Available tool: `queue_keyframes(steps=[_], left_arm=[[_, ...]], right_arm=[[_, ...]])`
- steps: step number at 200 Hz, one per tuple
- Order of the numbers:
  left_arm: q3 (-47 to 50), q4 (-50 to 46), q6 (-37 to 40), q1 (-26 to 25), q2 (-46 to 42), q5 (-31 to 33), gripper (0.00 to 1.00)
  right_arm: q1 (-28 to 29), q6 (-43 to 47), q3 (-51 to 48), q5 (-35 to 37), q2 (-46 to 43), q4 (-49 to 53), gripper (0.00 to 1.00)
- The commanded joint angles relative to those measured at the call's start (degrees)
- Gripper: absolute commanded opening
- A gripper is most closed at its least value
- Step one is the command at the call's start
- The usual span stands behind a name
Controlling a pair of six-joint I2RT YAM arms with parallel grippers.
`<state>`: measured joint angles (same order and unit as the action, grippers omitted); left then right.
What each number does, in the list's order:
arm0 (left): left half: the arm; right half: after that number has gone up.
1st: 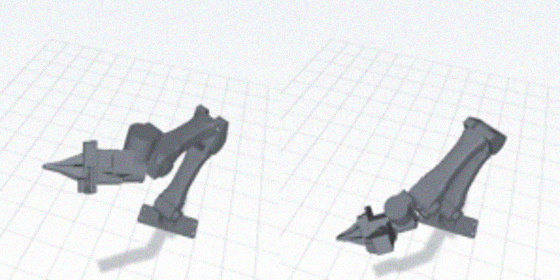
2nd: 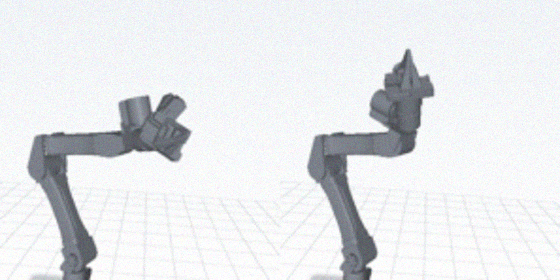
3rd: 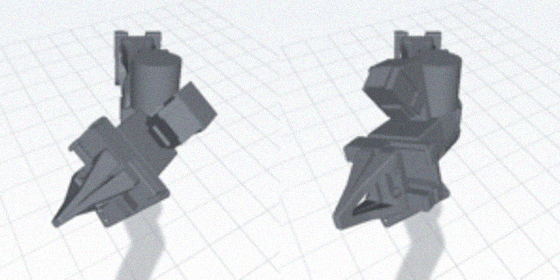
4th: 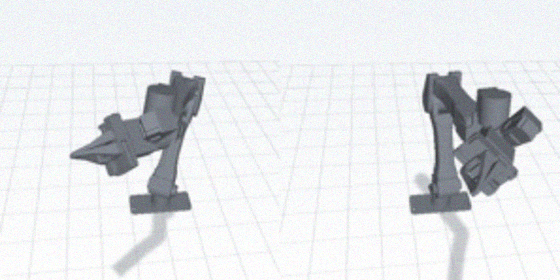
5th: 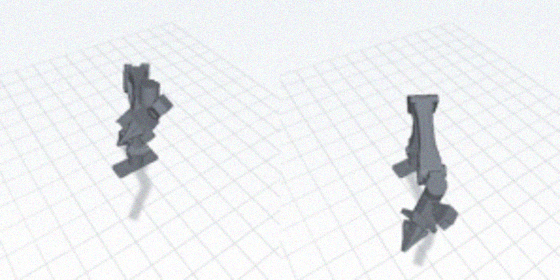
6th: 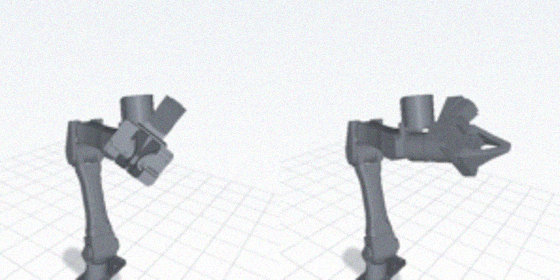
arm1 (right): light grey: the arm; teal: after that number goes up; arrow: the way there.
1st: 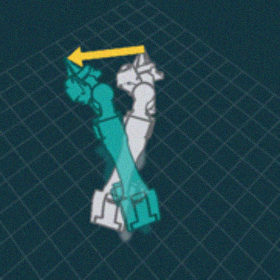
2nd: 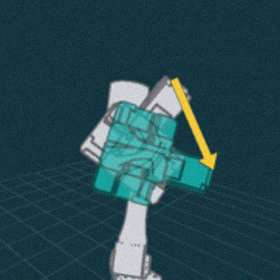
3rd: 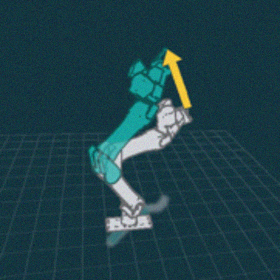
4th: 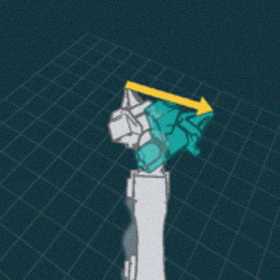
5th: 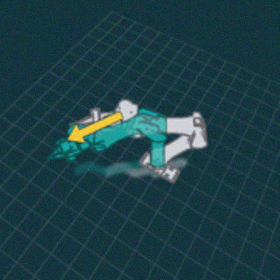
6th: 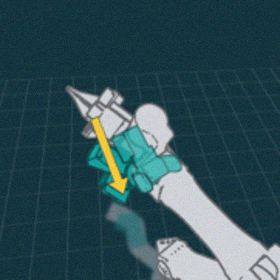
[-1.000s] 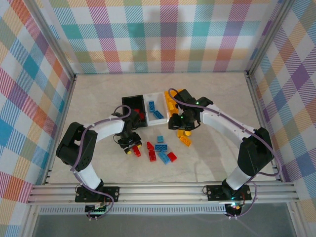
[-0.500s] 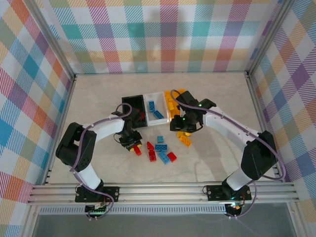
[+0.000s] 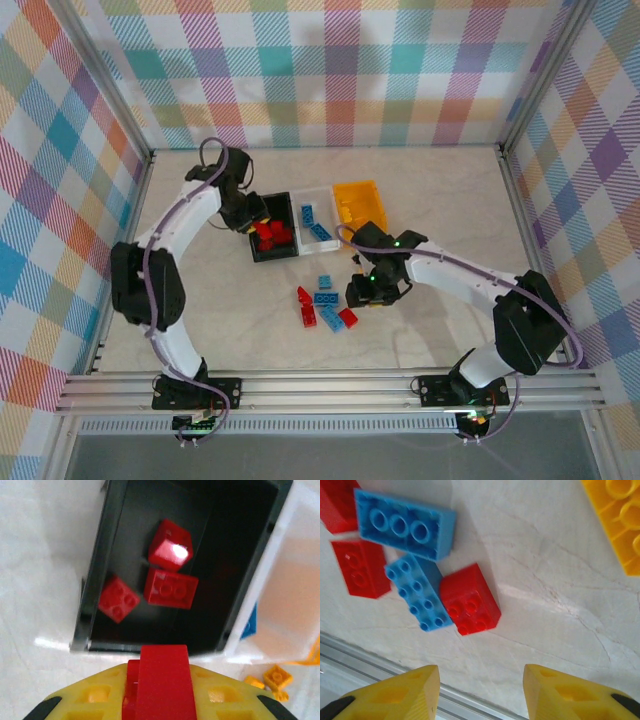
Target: Sort the legos into containers by color
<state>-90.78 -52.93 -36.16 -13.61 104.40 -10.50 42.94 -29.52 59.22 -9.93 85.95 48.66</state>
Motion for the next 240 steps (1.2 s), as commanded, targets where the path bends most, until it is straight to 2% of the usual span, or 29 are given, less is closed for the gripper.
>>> queue_keyframes(steps=[1,44,66,109,158,189,216,240], left_arm=[[-5.3,-4.3,2.8,0.5,6.4,0.5,0.27],[-14.8,-6.7,3.6,0.5,15.2,1.4,0.29],[-16.5,-7.2,3.5,0.5,16.5,1.2,0.35],[-15.8,-7.2,3.2,0.3,15.1,0.8,0.46],[-11.2,-7.4,4.2,-1.6,7.7,1.6,0.49],[-3.7,-8.0,6.2,-6.1,-0.3,1.8,0.55],[4.4,-7.3,5.6,-13.5,-6.2,0.8,0.61],[11.4,-4.2,1.6,-19.6,-8.6,-1.0,0.64]], right_arm=[[1.2,1.3,-1.7,-0.5,-0.9,-0.4,0.48],[4.2,3.4,-3.1,0.7,0.1,-1.2,0.51],[5.5,4.9,-3.5,1.5,2.0,-1.5,0.52],[6.4,7.3,-2.7,3.6,6.6,-3.0,0.52],[6.3,5.2,-3.7,2.9,8.5,-5.8,0.52],[6.3,2.7,-5.0,2.6,6.3,-7.1,0.52],[6.2,1.0,-6.4,2.2,5.0,-8.1,0.52],[6.2,-0.1,-7.2,2.4,4.8,-8.3,0.52]])
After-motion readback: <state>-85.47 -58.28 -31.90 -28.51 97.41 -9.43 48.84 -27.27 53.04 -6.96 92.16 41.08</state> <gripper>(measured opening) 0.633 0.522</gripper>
